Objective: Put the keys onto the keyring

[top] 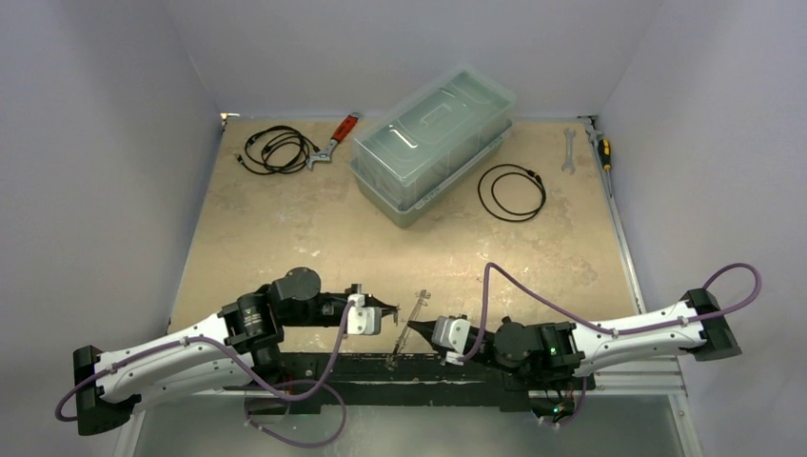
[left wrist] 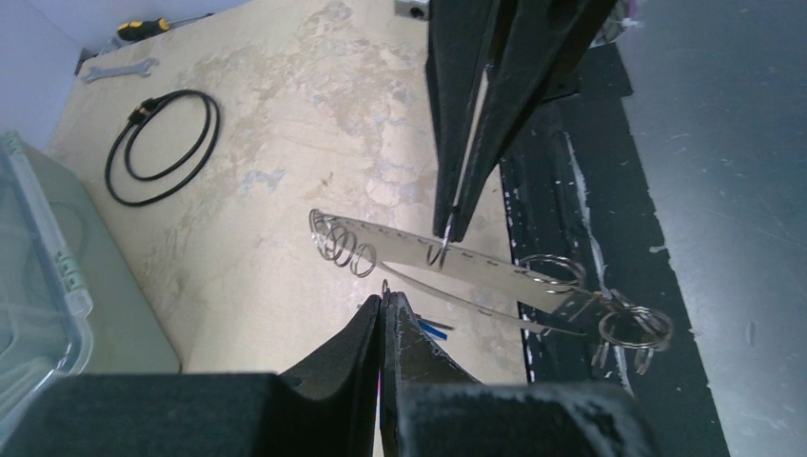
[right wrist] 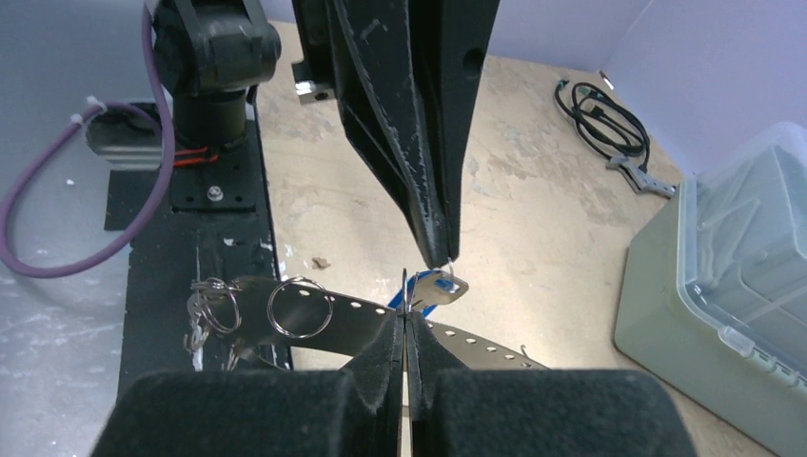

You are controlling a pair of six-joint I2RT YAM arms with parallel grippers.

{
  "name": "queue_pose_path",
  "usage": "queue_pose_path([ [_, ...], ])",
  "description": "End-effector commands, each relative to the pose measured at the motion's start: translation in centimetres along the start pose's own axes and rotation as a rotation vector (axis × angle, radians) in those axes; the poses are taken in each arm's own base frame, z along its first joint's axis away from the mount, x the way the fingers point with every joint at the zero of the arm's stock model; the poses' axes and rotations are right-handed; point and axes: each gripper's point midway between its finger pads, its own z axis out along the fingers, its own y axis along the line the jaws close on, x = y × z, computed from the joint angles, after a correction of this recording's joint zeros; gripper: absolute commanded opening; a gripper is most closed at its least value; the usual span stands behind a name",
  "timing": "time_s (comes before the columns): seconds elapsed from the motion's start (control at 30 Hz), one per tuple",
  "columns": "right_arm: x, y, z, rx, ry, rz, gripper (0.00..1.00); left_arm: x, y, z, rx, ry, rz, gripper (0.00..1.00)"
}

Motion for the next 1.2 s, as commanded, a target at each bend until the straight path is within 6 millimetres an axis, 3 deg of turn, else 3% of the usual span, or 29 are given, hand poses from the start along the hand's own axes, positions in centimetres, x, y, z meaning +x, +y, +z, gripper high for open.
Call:
queue_pose_path([
  [0.0,-3.2,-0.8,-0.5,0.016,-0.118,0.083,0.00,-0.1,2.9,-0.4,-0.154,0.006,-0.030,0.00],
  [0.47,-4.3,-4.1,-2.8,0.146,-0.226,0.101,0.00,-1.3,5.3,-0.4,-0.215,-0.068,-0.250,0.00],
  [0.63,-4.5,-3.3,-2.8,0.097,-0.224,0.102,0.00,-0.6,6.1,-0.5,-0.265,-0.051,-0.267,0.00],
  [1.07,-5.2,1.6,-2.0,-0.162,-0.206,0.097,0.00,-1.1,3.0,-0.7,-0.086,-0.106,0.002,0.00],
  [1.17,-5.0,1.9,-1.7,-0.171,-0.189,0.095,0.00,-1.3,2.4,-0.6,-0.049,-0.121,0.022,0.00],
])
